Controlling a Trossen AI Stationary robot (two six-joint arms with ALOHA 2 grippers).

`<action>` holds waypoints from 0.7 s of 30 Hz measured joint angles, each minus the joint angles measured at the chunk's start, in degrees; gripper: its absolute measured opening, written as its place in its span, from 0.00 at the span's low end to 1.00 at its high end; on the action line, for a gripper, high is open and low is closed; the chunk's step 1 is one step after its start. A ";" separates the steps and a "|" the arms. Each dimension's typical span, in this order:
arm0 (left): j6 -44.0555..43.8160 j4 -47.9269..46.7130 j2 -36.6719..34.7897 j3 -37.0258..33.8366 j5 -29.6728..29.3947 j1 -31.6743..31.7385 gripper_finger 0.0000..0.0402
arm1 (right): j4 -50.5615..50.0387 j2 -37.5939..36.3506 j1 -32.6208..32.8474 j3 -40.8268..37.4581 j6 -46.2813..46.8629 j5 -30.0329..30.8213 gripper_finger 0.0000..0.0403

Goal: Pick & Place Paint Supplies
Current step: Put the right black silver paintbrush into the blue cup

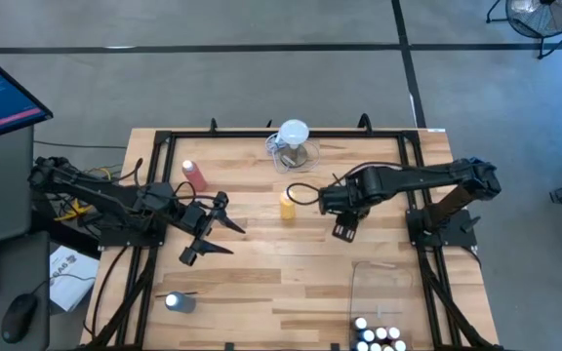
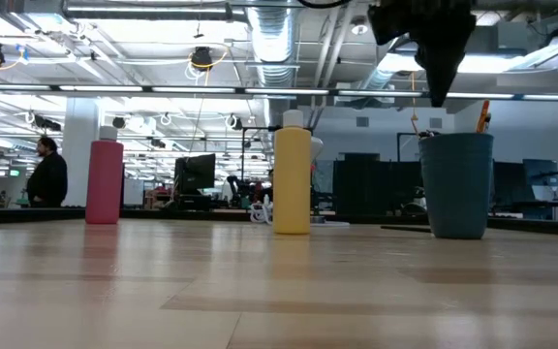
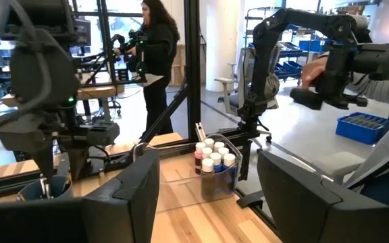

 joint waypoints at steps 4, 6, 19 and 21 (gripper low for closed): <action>0.02 -0.02 0.00 0.00 0.00 0.00 0.52 | 5.21 0.38 -0.53 0.00 -2.83 -5.23 0.42; 0.04 -0.02 0.00 0.00 0.01 0.00 0.52 | 7.46 0.57 -0.41 -0.02 -3.30 -5.99 0.39; 0.07 -0.55 0.00 0.00 0.02 0.00 0.52 | 15.16 0.48 -0.09 2.41 -2.08 -6.77 0.27; 0.07 -0.55 0.00 0.00 0.00 0.00 0.52 | 15.51 0.48 -0.64 4.39 -0.92 -3.82 0.25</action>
